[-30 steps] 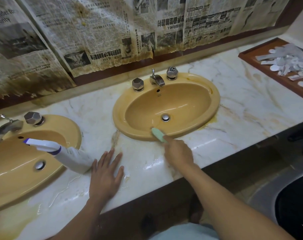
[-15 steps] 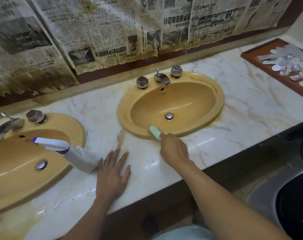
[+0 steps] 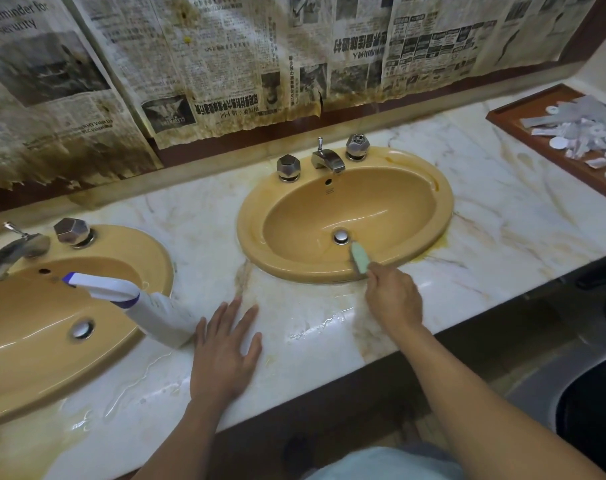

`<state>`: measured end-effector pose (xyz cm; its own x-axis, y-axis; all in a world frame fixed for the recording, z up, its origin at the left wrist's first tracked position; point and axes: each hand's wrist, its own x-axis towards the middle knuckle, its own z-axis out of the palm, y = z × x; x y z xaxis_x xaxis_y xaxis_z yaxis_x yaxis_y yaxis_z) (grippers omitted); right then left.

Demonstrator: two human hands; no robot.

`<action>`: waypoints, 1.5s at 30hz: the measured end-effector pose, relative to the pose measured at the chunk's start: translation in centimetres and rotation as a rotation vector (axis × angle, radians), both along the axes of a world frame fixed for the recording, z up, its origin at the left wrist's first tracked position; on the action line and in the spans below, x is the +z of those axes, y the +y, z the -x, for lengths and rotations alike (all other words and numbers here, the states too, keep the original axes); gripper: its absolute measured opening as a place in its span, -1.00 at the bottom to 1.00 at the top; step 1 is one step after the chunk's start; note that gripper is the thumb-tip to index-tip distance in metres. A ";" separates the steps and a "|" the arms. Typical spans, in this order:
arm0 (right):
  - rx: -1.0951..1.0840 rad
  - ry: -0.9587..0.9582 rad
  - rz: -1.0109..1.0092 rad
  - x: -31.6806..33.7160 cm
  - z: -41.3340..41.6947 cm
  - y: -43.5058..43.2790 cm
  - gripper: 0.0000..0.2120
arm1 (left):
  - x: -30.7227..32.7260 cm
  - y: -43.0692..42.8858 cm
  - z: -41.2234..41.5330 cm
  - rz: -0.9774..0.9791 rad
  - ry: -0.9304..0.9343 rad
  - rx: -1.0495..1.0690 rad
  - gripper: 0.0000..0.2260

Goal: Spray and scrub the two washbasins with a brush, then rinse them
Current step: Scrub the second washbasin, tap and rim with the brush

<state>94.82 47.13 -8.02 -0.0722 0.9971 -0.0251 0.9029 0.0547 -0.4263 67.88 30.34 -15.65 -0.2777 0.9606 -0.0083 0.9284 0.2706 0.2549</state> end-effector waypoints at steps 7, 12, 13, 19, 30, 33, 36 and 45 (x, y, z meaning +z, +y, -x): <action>0.195 -0.116 0.003 0.1 1.8 -0.6 -0.74 | 0.2 0.0 -0.2 0.009 -0.005 0.014 -0.49; -0.107 -0.009 0.037 0.4 -6.5 3.8 -0.69 | 0.1 0.2 -0.2 0.046 0.009 0.012 -0.48; -0.133 -0.015 0.039 0.5 -7.8 4.5 -0.69 | 0.1 0.3 -0.2 0.052 0.013 0.006 -0.48; -0.020 0.075 0.102 1.0 -10.2 4.3 -0.63 | 0.5 2.4 -3.5 0.147 -0.086 0.205 -0.43; 0.296 -0.134 0.226 -0.4 -18.8 9.4 -0.64 | 3.9 8.8 -10.0 0.587 -0.373 0.442 0.17; 0.350 -0.169 0.253 -0.4 -20.3 12.8 -0.65 | 4.2 9.1 -10.5 0.602 -0.367 0.451 0.20; 0.509 -0.186 0.245 -0.6 -18.6 12.9 -0.64 | 4.5 9.2 -10.8 0.619 -0.358 0.471 0.21; 0.678 -0.165 0.228 -1.2 -19.2 15.3 -0.64 | 5.9 10.5 -10.9 0.749 -0.414 0.494 0.26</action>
<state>114.07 62.45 -9.17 -0.6490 0.7031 -0.2906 0.7555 0.5506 -0.3551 78.76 40.81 -9.75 -0.4836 0.4445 -0.7540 0.5441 0.8275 0.1388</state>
